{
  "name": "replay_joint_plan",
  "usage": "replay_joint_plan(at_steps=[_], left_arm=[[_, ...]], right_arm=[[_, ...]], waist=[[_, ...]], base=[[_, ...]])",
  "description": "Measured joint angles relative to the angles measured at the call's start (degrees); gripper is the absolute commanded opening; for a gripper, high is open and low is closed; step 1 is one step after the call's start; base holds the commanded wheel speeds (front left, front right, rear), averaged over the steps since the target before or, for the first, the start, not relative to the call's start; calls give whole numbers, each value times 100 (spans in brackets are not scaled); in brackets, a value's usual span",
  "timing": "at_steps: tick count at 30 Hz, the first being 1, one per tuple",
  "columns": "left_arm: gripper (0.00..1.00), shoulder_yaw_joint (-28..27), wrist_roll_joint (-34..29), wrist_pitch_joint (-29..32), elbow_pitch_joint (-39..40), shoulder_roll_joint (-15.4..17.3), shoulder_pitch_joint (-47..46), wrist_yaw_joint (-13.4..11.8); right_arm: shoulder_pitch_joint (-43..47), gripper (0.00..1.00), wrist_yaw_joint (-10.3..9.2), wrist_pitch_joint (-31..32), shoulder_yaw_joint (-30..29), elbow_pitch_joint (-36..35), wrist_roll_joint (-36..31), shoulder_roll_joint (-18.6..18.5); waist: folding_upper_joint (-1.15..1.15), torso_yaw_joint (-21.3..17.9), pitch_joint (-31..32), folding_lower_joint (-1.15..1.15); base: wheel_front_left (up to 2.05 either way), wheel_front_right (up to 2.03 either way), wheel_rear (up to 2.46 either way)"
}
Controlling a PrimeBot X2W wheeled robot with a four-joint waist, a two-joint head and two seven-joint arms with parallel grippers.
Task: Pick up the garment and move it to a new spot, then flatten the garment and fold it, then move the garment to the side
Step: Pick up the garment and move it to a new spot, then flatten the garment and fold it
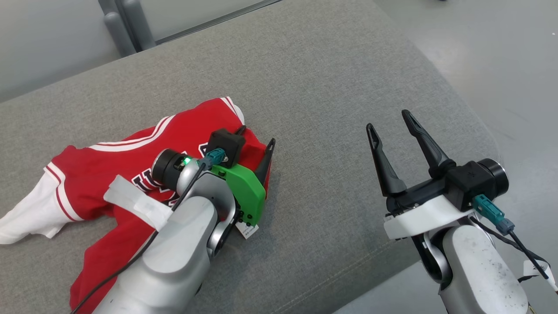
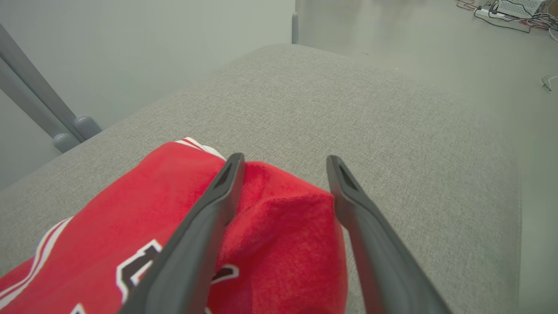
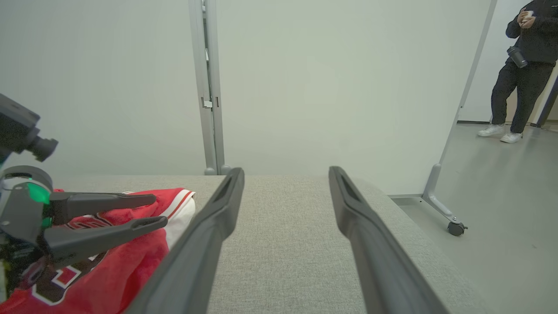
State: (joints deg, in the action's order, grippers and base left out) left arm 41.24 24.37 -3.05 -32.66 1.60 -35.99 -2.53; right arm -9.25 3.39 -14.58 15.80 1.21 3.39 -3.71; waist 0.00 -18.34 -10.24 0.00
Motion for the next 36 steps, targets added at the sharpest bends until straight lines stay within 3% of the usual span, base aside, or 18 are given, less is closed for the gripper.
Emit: replay_joint_plan(at_steps=[10,21,30,36], left_arm=[[100,595,380,-38,121,45,20,57],[100,1023,660,-361,488,66,21,102],[100,601,787,-509,-8,69,566,-212],[100,276,973,-667,-266,236,1016,-311]], right_arm=[[-87,100,-5,0,-81,46,11,-3],[-88,100,-44,0,-272,209,-9,-192],[-92,100,14,0,-243,314,-52,-331],[-180,100,81,0,-154,386,-97,-421]], waist=[[0,300,-78,0],[0,966,-27,0],[0,1572,154,0],[0,1915,297,0]], base=[[0,0,0],[0,0,0],[0,0,0],[0,0,0]])
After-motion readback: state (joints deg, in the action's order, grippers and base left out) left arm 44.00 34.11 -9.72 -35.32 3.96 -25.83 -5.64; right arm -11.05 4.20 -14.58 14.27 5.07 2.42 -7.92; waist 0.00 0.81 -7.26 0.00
